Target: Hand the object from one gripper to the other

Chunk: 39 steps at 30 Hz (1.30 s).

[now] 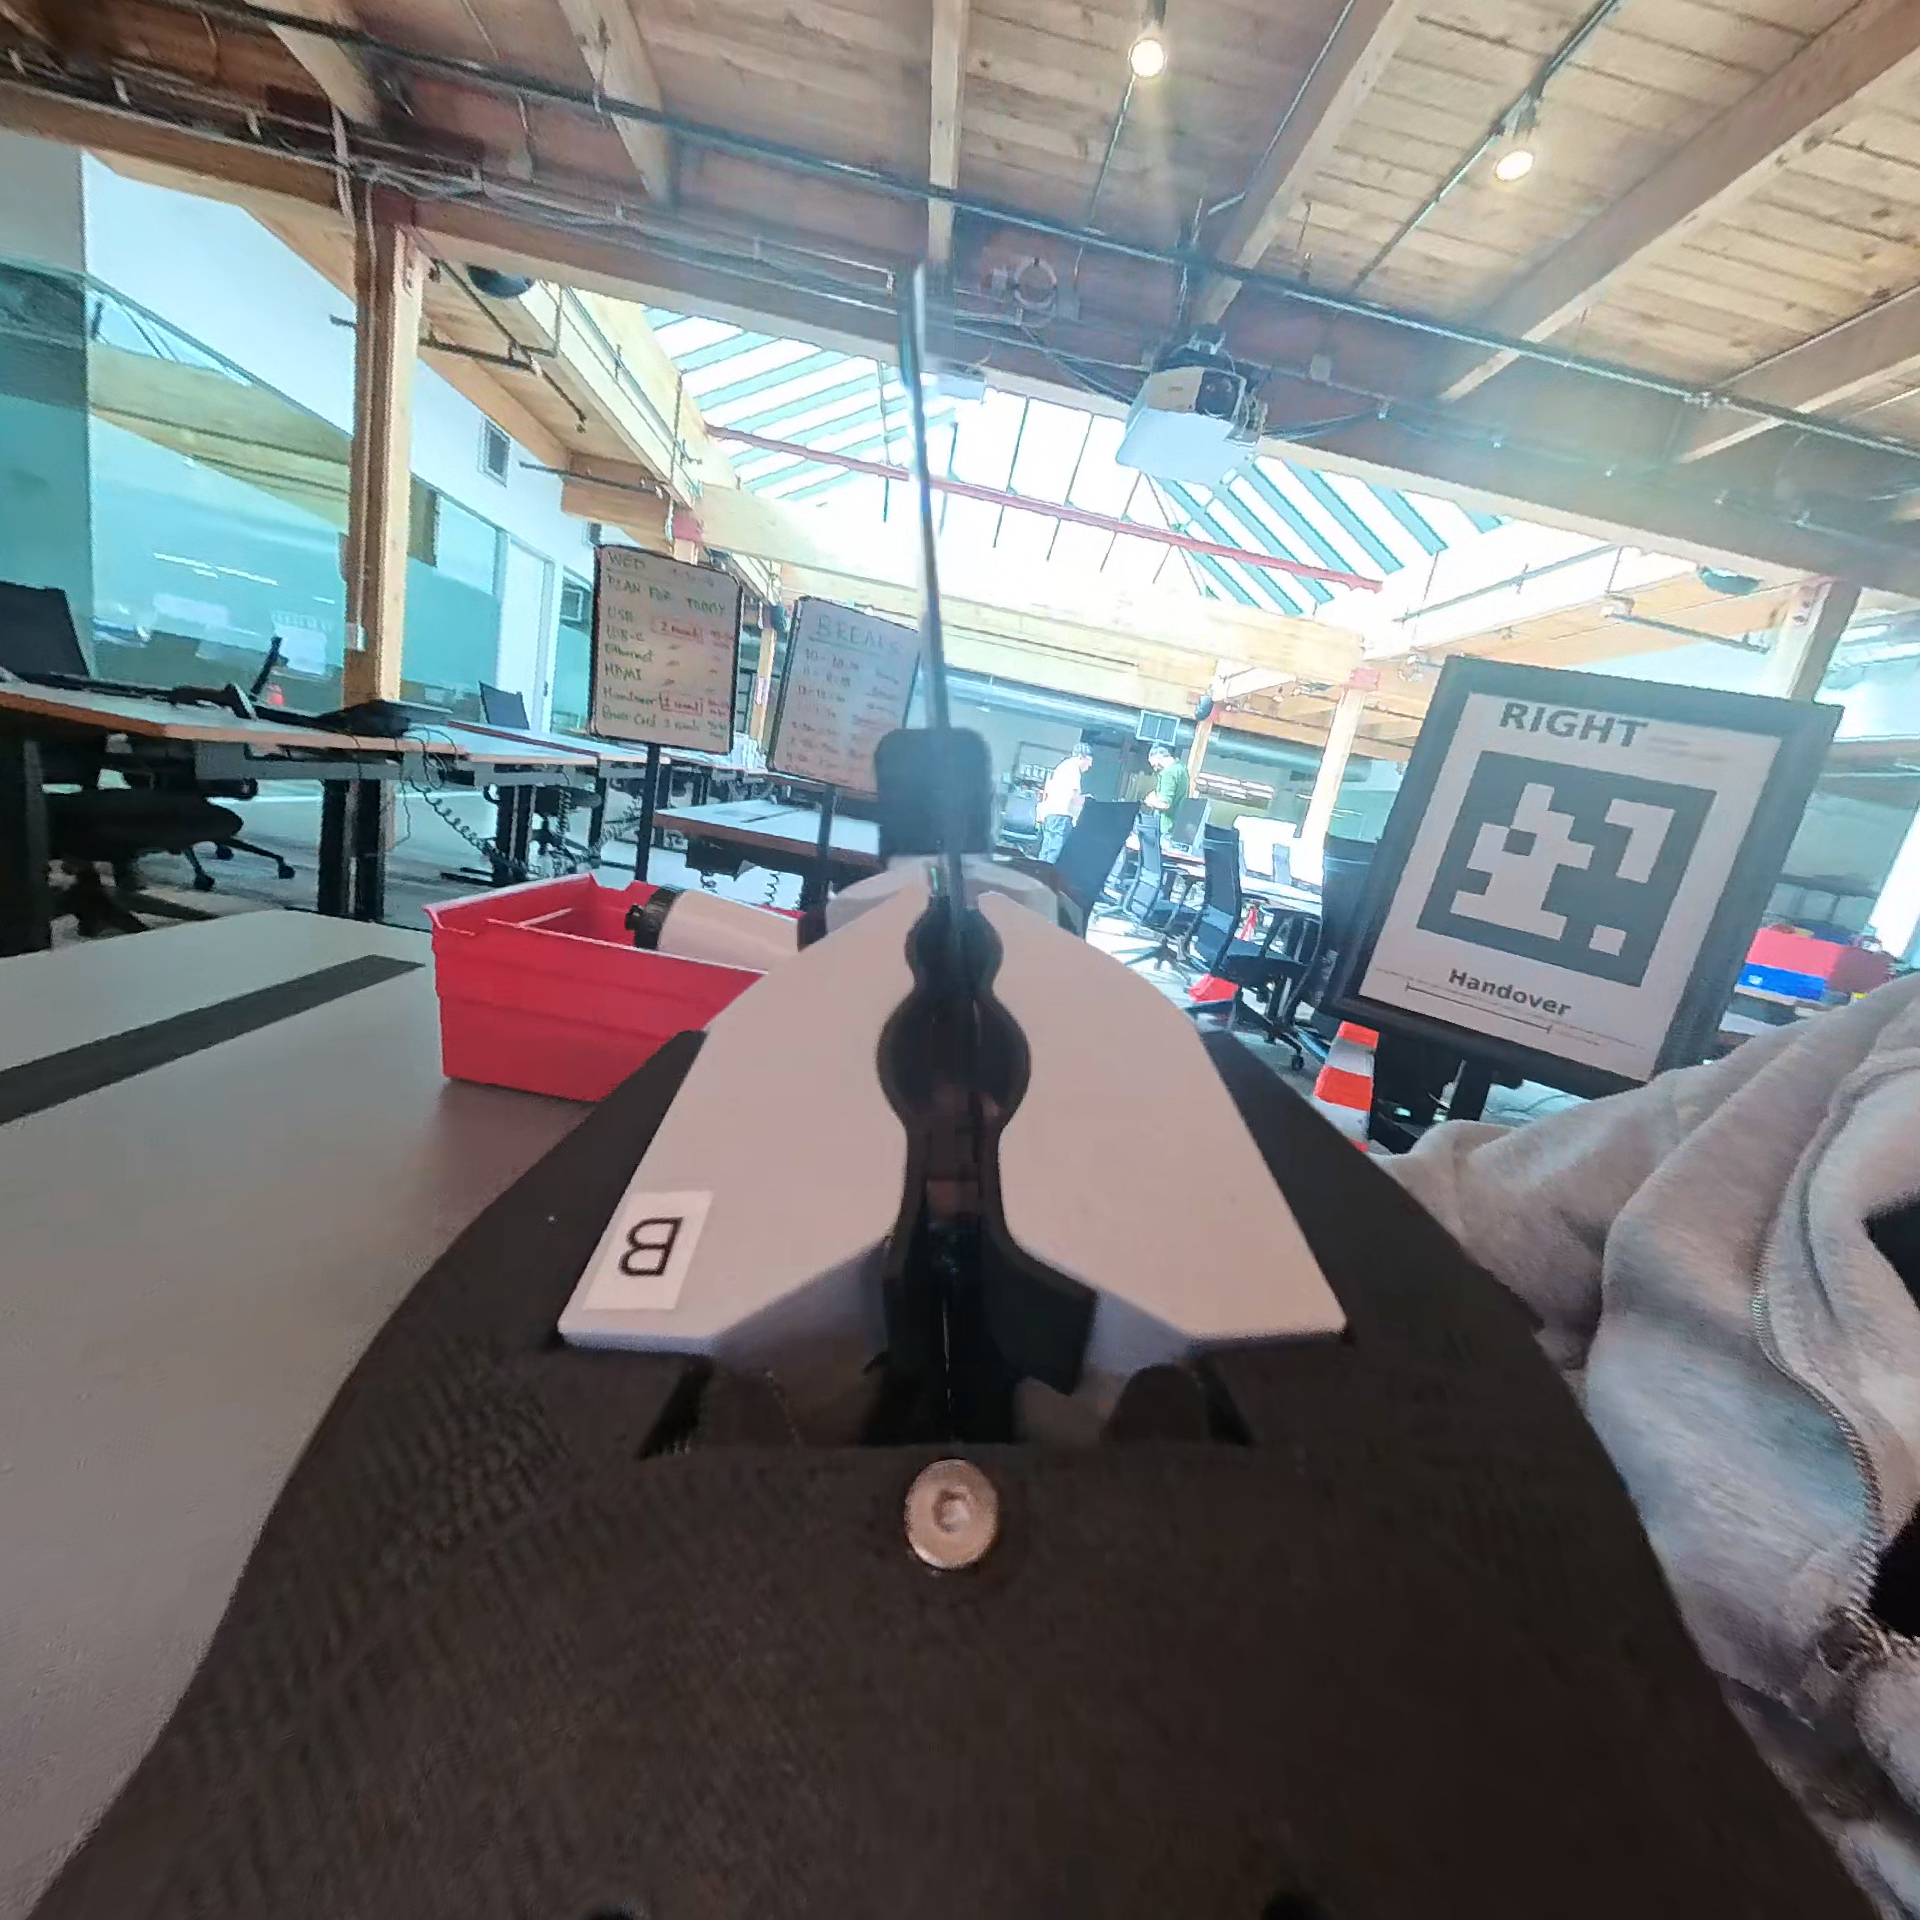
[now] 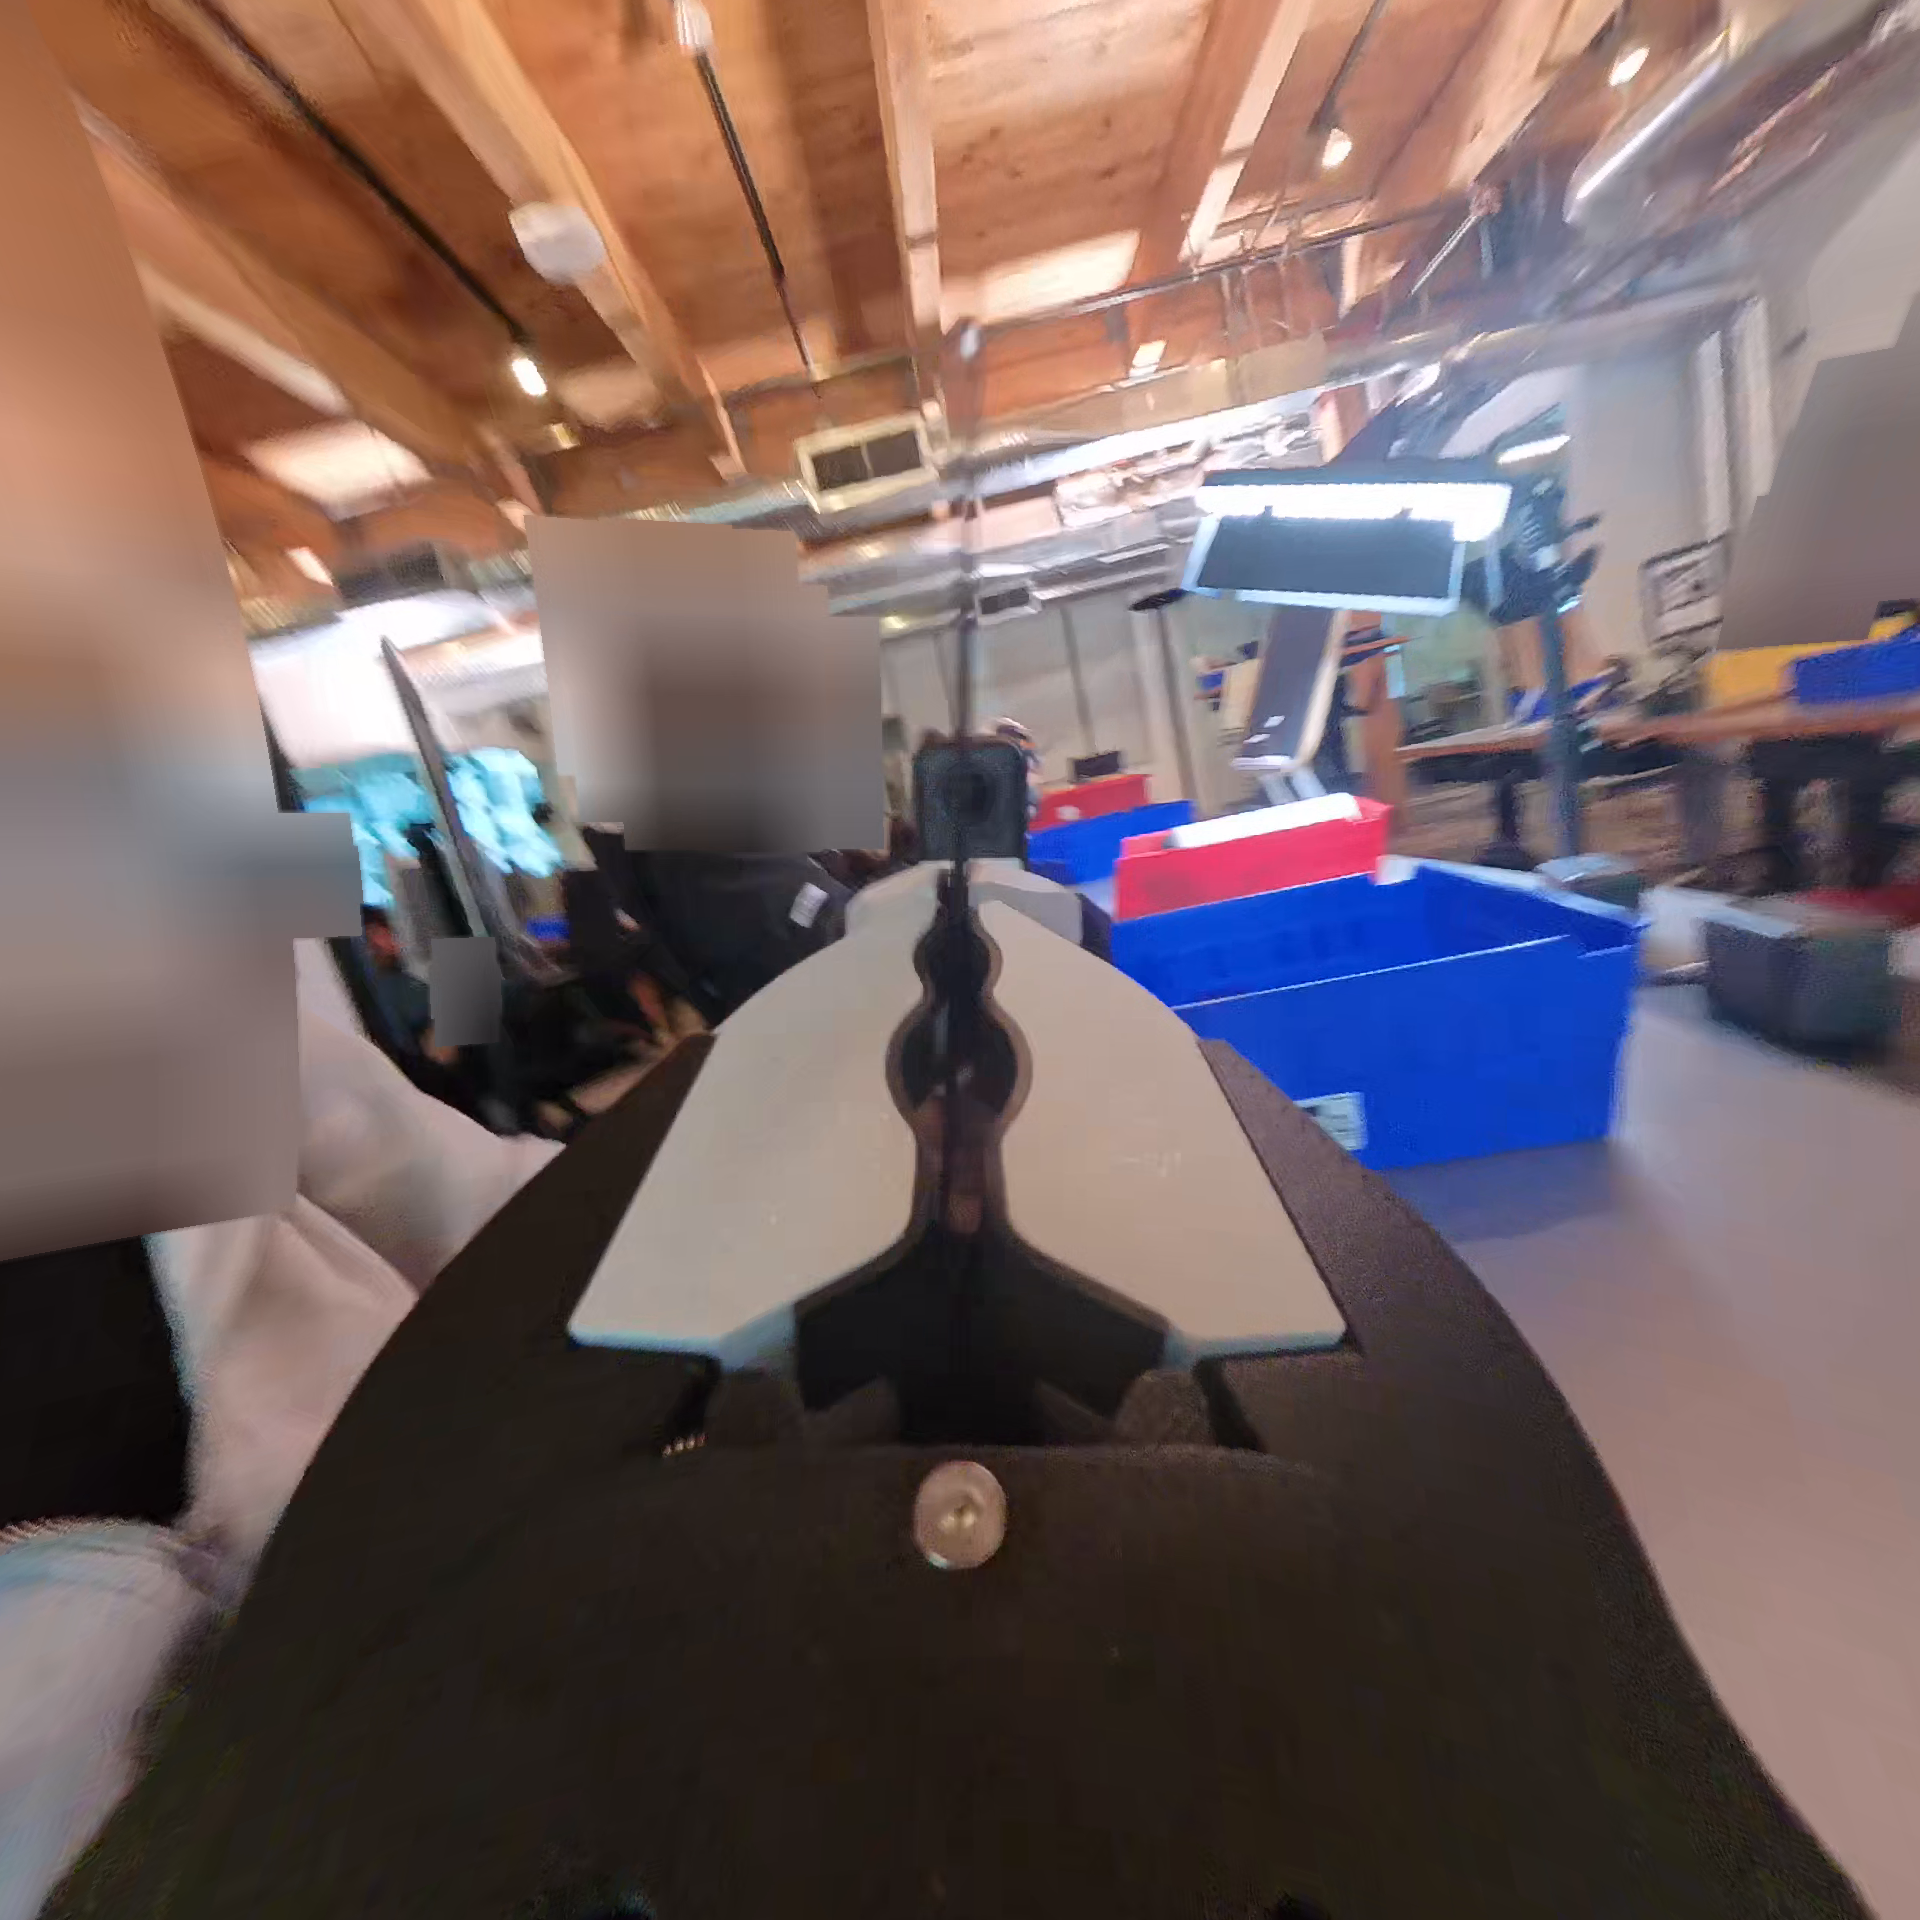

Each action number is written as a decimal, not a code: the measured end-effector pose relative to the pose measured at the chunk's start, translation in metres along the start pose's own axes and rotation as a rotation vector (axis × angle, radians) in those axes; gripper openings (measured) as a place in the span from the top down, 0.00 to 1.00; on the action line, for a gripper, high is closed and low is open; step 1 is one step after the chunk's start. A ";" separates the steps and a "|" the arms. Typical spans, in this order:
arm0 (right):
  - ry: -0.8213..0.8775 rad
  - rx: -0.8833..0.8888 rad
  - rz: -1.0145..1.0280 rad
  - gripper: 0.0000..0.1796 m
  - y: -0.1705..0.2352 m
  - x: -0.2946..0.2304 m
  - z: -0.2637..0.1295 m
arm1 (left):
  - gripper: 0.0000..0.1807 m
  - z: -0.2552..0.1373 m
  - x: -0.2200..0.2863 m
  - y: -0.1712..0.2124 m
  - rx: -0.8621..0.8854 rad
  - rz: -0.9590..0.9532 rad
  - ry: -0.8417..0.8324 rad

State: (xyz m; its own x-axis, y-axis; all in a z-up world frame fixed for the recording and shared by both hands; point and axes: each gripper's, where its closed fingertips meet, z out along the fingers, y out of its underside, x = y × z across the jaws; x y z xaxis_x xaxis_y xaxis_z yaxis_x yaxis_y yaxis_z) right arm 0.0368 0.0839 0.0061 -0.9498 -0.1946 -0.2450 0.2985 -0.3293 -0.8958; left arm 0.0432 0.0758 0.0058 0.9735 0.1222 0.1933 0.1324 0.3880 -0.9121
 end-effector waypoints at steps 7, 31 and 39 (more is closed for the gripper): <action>0.072 -0.154 -1.118 0.99 0.003 -0.029 -0.008 | 0.77 -0.009 -0.001 -0.004 -0.053 -0.308 0.082; 0.481 -0.250 -1.310 0.84 -0.017 0.010 -0.024 | 0.99 -0.023 -0.003 -0.033 0.098 -0.182 0.050; -0.049 -0.009 0.343 0.65 -0.003 0.010 -0.014 | 0.99 -0.018 -0.004 -0.023 0.022 0.083 -0.038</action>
State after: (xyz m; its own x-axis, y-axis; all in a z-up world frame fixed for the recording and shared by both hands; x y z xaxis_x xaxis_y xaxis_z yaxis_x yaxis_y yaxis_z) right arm 0.0251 0.0958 0.0015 -0.7887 -0.3369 -0.5142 0.5984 -0.2290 -0.7678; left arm 0.0398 0.0497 0.0196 0.9731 0.1896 0.1310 0.0466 0.3945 -0.9177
